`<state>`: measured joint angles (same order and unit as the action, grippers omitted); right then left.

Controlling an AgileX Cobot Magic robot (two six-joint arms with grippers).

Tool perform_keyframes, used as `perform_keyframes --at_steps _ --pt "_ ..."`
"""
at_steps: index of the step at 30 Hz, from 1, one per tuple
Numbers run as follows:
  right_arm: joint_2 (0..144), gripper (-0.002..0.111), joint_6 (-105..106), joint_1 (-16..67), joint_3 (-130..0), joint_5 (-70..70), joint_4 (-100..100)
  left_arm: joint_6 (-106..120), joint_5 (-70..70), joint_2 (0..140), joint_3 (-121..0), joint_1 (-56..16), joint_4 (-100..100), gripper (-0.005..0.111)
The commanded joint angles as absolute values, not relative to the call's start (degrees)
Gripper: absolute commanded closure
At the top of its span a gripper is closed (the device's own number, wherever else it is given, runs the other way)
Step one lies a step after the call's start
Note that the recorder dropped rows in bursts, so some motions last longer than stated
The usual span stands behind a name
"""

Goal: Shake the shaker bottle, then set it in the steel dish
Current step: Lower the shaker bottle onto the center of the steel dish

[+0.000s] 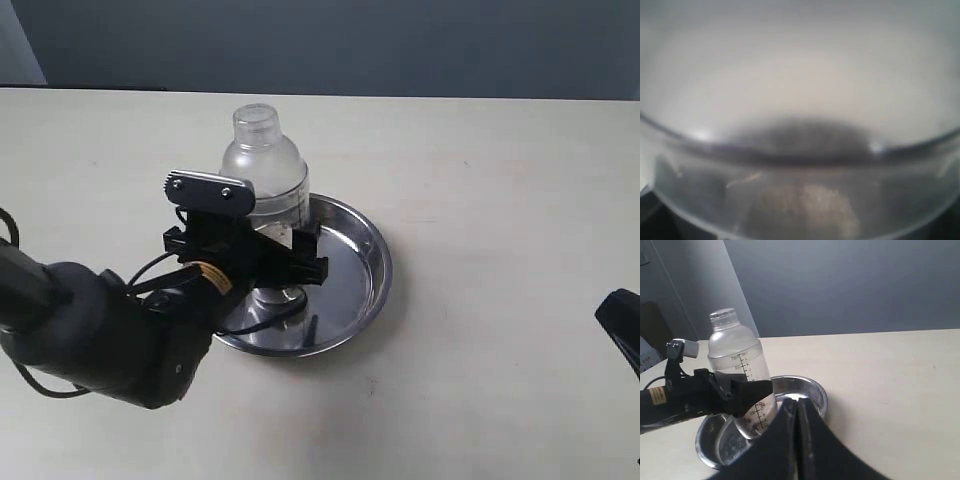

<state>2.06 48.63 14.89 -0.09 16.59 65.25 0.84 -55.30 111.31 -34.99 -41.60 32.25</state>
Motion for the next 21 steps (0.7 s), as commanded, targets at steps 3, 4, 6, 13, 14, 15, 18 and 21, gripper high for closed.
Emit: perform_keyframes --at_steps 3,4,6,13,14,15,18,21 --pt "1.8 0.109 48.8 14.8 0.0 16.2 65.4 0.0 -59.0 113.0 -36.0 -41.8 31.1 0.107" --pt "1.8 0.109 48.8 14.8 0.0 16.2 65.4 0.0 -59.0 113.0 -36.0 -41.8 30.5 0.107" --pt "1.8 0.109 48.8 14.8 0.0 16.2 65.4 0.0 -59.0 113.0 -36.0 -41.8 29.7 0.107" --pt "1.8 0.109 48.8 14.8 0.0 16.2 65.4 0.3 -57.8 112.9 -36.0 -41.8 29.8 0.084" --pt "1.8 0.109 48.8 14.8 0.0 16.2 65.4 0.3 -57.9 112.9 -36.0 -41.8 29.9 0.075" --pt "1.8 0.109 48.8 14.8 0.0 16.2 65.4 0.0 -58.1 112.7 -36.0 -41.8 30.1 0.067" --pt "1.8 0.109 48.8 14.8 0.0 16.2 65.4 0.0 -58.2 112.6 -36.0 -41.8 31.5 0.043" --pt "1.8 0.109 48.8 14.8 0.0 16.2 65.4 0.0 -57.5 111.8 -36.0 -41.8 32.0 0.022"
